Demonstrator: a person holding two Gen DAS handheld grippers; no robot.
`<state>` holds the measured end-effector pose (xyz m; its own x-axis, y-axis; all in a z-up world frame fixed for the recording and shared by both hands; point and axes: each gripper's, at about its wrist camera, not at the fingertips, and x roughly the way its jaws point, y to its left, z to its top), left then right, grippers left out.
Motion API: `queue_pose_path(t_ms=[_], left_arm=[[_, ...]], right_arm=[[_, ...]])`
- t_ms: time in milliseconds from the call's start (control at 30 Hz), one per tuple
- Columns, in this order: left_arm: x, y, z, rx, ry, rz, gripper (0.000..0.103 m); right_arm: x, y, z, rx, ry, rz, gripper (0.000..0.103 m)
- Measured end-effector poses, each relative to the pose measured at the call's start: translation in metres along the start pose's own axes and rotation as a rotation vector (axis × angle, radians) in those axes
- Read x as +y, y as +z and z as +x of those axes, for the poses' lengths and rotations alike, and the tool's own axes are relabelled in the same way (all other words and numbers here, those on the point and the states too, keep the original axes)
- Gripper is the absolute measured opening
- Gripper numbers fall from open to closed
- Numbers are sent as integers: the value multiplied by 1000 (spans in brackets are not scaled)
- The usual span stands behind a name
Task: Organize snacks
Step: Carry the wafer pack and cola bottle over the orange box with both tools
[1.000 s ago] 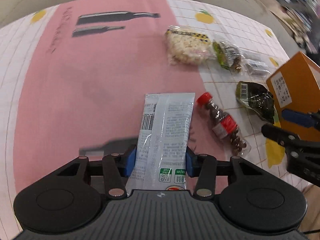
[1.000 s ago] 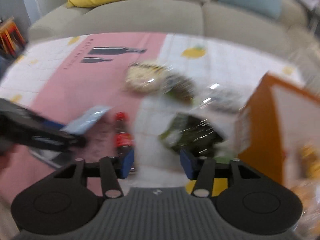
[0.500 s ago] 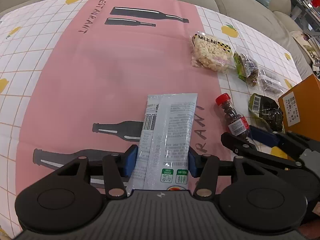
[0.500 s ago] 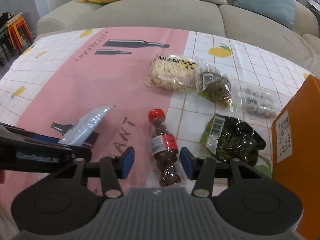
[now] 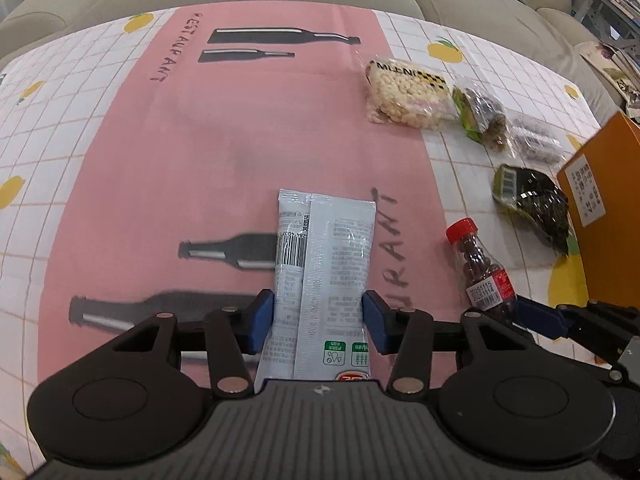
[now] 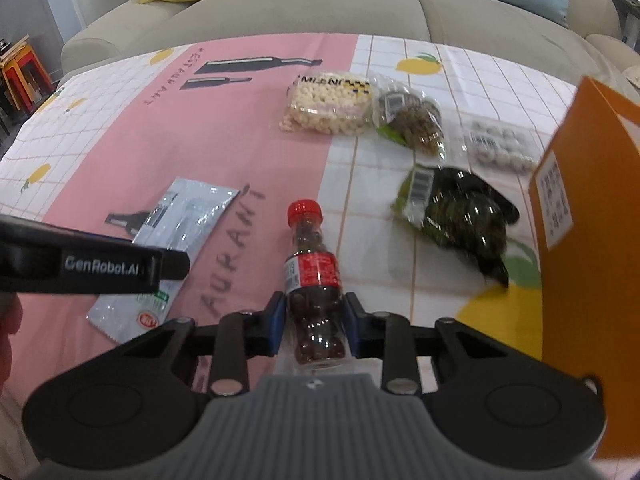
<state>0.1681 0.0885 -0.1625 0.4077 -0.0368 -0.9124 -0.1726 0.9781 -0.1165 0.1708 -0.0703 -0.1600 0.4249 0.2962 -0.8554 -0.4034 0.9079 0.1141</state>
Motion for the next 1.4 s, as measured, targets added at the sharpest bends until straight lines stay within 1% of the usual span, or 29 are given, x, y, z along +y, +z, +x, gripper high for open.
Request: queue_pose_path(t_ms=[167,233,300,400,567,767,933,1100,1200,1300,1400], left_arm=[[-6,-15,-6,24,-29,-23,53],[-7,-21,-11,23,-35,-40,52],[-7,-26,-15,19,-46,-54,52],[-7,-31,-24,12,-84,-87,51],[-14,-32,-51,-47,-117,-112,51],[-32,-27,-89,-103,-185,-128,51],[-60,-17,-119,-127,-272,-119,51],[-97,0,-131,-108,-361,-64,51],[-126,10,-134,-98,-405,-18,51],[-157,21,-135,-87,-454,31,51],[-189,33,-131,-50,-497,82,51]], right_arm=[[-6,-9,-10,44,11,69,28],[-8,-13,-17,37,12,80,28],[-8,-17,-28,18,16,75,28],[-10,-21,-45,-5,26,75,28],[-16,-24,-75,-63,34,86,28],[-30,-27,-114,-155,66,128,28],[-53,-25,-151,-244,89,178,28],[-84,-26,-188,-322,54,185,28],[-106,-27,-202,-344,28,186,28],[-131,-28,-213,-343,-6,199,28],[-158,-29,-223,-345,-56,211,28]])
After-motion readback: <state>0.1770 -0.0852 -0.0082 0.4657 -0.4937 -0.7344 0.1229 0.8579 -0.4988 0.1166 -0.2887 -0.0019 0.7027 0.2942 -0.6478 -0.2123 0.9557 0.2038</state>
